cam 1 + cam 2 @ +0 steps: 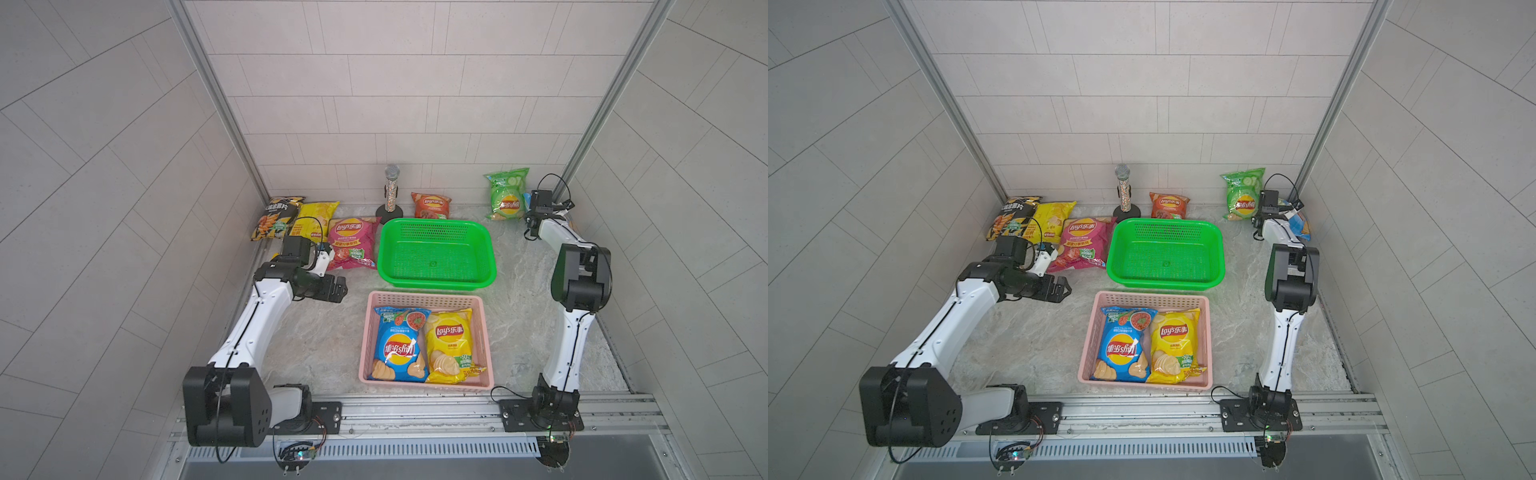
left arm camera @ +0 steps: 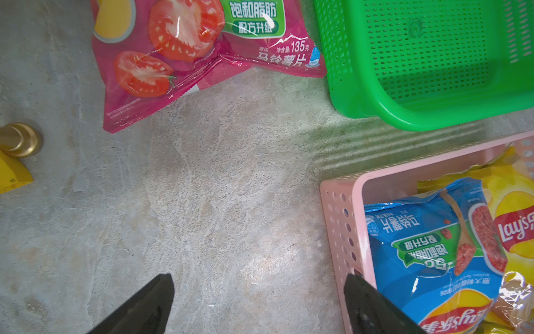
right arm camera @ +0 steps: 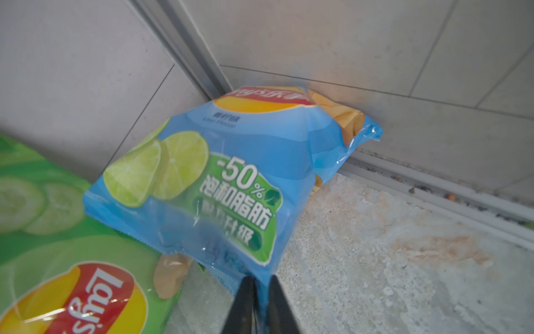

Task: Put the potato chips into the basket
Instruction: Pick up the potato chip from the corner of the board.

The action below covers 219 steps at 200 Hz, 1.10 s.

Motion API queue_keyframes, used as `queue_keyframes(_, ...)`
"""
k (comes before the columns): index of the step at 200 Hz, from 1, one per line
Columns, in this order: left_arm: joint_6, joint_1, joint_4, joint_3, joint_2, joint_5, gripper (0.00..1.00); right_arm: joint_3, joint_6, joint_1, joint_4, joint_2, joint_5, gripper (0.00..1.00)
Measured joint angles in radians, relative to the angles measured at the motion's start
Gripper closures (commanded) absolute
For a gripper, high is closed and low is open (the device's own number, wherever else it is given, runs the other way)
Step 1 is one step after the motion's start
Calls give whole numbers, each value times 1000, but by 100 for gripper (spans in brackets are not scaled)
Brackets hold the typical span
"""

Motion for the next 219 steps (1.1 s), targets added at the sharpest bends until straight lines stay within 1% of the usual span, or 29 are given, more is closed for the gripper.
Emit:
queue_keyframes(19, 0, 0, 0, 0, 0, -1, 1, -24, -19, 2, 19, -9, 0, 100)
queue_keyframes(46, 0, 0, 0, 0, 0, -2, 1, -109, -39, 5, 27, -73, -5, 100)
queue_keyframes(87, 0, 0, 0, 0, 0, -4, 1, -218, -81, 7, 27, -269, -50, 100)
queue_keyframes(128, 0, 0, 0, 0, -1, -4, 1, -306, -146, 25, 27, -475, -138, 100)
queue_keyframes(181, 0, 0, 0, 0, -14, -4, 0, -468, -252, 126, -50, -718, -235, 100)
queue_keyframes(219, 0, 0, 0, 0, -23, -3, 1, -480, -335, 220, -175, -886, -327, 100)
